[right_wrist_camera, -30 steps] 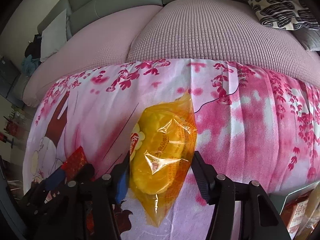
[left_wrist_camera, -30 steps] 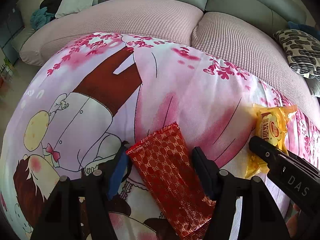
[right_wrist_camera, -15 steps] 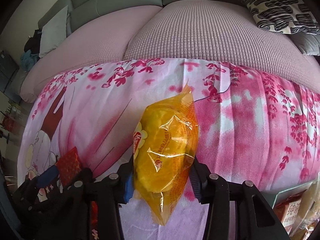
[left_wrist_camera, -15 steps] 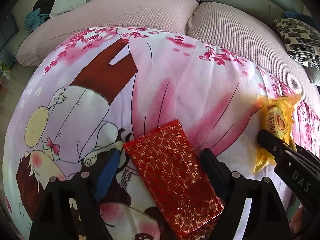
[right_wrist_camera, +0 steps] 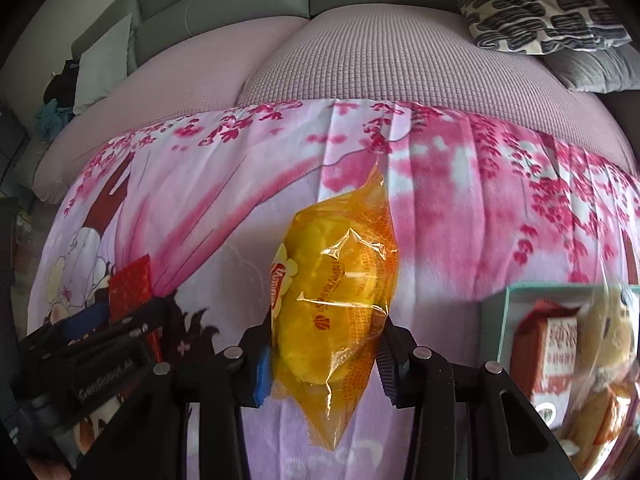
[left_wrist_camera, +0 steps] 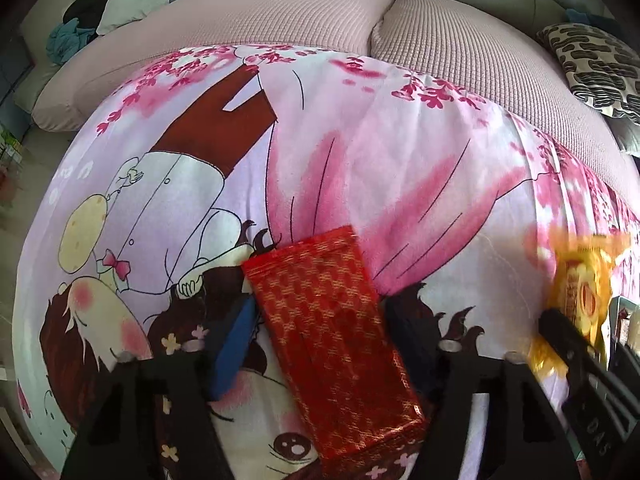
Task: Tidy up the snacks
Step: 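Grasp the yellow bread bag with the right tool while the left tool grasps the red patterned pack, then carry the yellow bread bag and red patterned pack into the tray and open both tools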
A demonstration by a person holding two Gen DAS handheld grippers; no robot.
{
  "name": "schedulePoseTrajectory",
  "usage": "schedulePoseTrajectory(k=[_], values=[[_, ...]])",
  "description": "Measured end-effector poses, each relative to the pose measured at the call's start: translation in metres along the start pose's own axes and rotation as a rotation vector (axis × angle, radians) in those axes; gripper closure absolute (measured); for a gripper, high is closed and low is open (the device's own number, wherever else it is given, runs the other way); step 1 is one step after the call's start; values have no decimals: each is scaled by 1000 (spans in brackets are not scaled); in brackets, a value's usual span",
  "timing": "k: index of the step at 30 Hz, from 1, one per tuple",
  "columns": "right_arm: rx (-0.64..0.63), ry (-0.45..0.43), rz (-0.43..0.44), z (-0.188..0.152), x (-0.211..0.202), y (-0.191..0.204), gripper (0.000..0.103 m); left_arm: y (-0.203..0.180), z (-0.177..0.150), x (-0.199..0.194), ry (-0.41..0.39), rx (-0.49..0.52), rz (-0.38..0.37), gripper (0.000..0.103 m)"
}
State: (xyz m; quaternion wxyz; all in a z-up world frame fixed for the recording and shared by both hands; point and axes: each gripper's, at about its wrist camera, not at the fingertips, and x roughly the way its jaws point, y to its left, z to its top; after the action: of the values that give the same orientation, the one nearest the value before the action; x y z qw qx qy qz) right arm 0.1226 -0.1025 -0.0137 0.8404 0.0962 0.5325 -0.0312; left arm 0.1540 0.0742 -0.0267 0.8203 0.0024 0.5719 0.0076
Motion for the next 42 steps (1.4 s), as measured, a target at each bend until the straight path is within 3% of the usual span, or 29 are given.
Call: schedulePoseTrajectory(k=[2, 11, 16, 30, 42], values=[[13, -3, 6, -6, -5, -2, 59, -2, -3, -4, -3, -1, 0, 48], [91, -39, 65, -37, -42, -15, 59, -6, -28, -23, 19, -42, -70, 52], [119, -66, 84, -54, -63, -21, 59, -14, -46, -43, -1, -14, -73, 53], [172, -146, 92, -90, -118, -53, 59, -51, -51, -96, -128, 93, -136, 57], [232, -211, 91, -92, -139, -83, 59, -83, -58, -138, -225, 174, -198, 57]])
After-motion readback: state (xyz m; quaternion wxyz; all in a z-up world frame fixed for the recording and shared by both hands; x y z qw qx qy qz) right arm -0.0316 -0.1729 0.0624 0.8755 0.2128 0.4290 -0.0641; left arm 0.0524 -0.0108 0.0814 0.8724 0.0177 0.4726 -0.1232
